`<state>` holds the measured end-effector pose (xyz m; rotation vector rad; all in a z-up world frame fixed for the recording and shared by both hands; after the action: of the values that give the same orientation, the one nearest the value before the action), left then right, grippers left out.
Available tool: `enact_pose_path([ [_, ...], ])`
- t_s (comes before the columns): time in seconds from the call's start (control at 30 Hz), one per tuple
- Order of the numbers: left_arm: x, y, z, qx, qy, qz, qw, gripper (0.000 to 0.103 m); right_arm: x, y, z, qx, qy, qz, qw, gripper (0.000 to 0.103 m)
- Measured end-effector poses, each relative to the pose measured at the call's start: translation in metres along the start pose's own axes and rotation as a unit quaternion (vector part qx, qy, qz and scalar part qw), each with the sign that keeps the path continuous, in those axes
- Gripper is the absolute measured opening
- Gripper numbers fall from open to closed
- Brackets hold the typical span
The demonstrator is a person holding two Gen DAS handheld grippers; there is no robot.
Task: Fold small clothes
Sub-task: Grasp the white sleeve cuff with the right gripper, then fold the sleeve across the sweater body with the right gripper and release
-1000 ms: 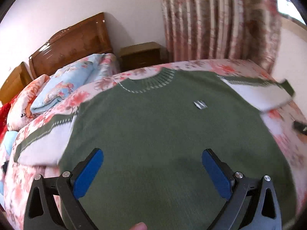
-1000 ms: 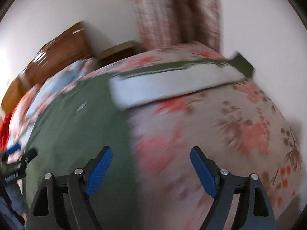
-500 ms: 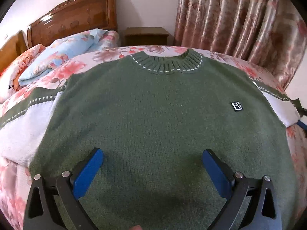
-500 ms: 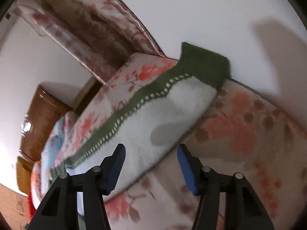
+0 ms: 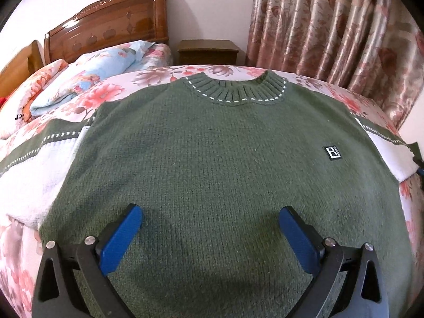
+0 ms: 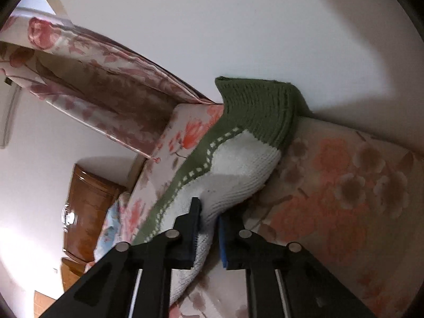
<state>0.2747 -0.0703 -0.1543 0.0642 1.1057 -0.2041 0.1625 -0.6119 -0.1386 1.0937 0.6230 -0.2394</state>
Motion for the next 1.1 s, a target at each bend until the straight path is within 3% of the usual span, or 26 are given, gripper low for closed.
enact_pose_path([
  [0.1,0.001,0.000,0.001,-0.001,0.005,-0.001,1.0000,0.103,-0.009,-0.001,0.000,0.003,-0.015,0.024,1.000,0.009],
  [0.2,0.001,0.002,0.002,0.002,0.006,-0.005,1.0000,0.103,-0.018,0.017,-0.007,-0.048,-0.037,-0.012,0.998,0.008],
  [0.27,0.000,0.003,0.002,0.001,0.004,-0.012,0.9999,0.103,-0.026,0.049,-0.018,-0.116,-0.060,-0.044,0.990,0.008],
  [0.3,-0.001,0.005,0.001,-0.004,-0.001,-0.022,0.9998,0.103,-0.028,0.067,-0.026,-0.149,-0.068,-0.053,0.985,0.008],
  [0.4,-0.008,0.015,0.001,-0.030,-0.019,-0.074,0.9966,0.103,-0.023,0.144,-0.066,-0.290,-0.084,-0.093,0.949,0.008],
  [0.5,-0.014,0.026,0.002,-0.064,-0.037,-0.138,0.9877,0.103,-0.003,0.223,-0.141,-0.473,-0.093,-0.132,0.866,0.009],
  [0.6,-0.019,0.034,0.002,-0.092,-0.047,-0.185,0.9774,0.103,0.030,0.270,-0.248,-0.653,-0.085,-0.153,0.737,0.009],
  [0.67,-0.021,0.037,0.002,-0.100,-0.050,-0.202,0.9729,0.103,0.058,0.273,-0.313,-0.748,-0.066,-0.181,0.635,0.009],
  [0.7,-0.022,0.037,0.002,-0.104,-0.052,-0.209,0.9711,0.103,0.073,0.264,-0.346,-0.792,-0.047,-0.196,0.576,0.010],
  [0.73,-0.023,0.038,0.002,-0.106,-0.052,-0.213,0.9700,0.103,0.081,0.255,-0.366,-0.815,-0.036,-0.201,0.542,0.016],
  [0.77,-0.024,0.037,0.003,-0.107,-0.052,-0.214,0.9696,0.103,0.084,0.246,-0.379,-0.827,-0.026,-0.203,0.523,0.025],
  [0.8,-0.025,0.037,0.003,-0.107,-0.052,-0.215,0.9694,0.103,0.087,0.238,-0.387,-0.834,-0.015,-0.207,0.512,0.027],
  [0.83,-0.025,0.037,0.004,-0.106,-0.051,-0.215,0.9695,0.103,0.086,0.233,-0.388,-0.833,-0.016,-0.208,0.512,0.026],
  [0.97,-0.024,0.035,0.004,-0.103,-0.041,-0.215,0.9703,0.103,0.061,0.225,-0.366,-0.799,0.006,-0.207,0.565,0.030],
  [1.0,-0.024,0.031,0.005,-0.099,-0.034,-0.228,0.9679,0.103,0.050,0.223,-0.359,-0.786,0.011,-0.197,0.586,0.030],
  [1.1,-0.022,0.011,0.012,-0.097,-0.003,-0.282,0.9545,0.103,0.024,0.211,-0.336,-0.720,0.063,-0.145,0.676,0.030],
])
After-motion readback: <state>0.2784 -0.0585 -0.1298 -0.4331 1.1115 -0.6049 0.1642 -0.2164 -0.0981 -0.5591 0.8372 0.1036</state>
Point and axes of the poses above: each gripper's, at about its wrist camera, not at the fingertips, and x roughly the way its jaws point, y to its left, z to its top, the point moved 6 cm from there along x, roughly the way its jaws point, and after that the axes turned 10 degrees about y, right-handed, at the moved point
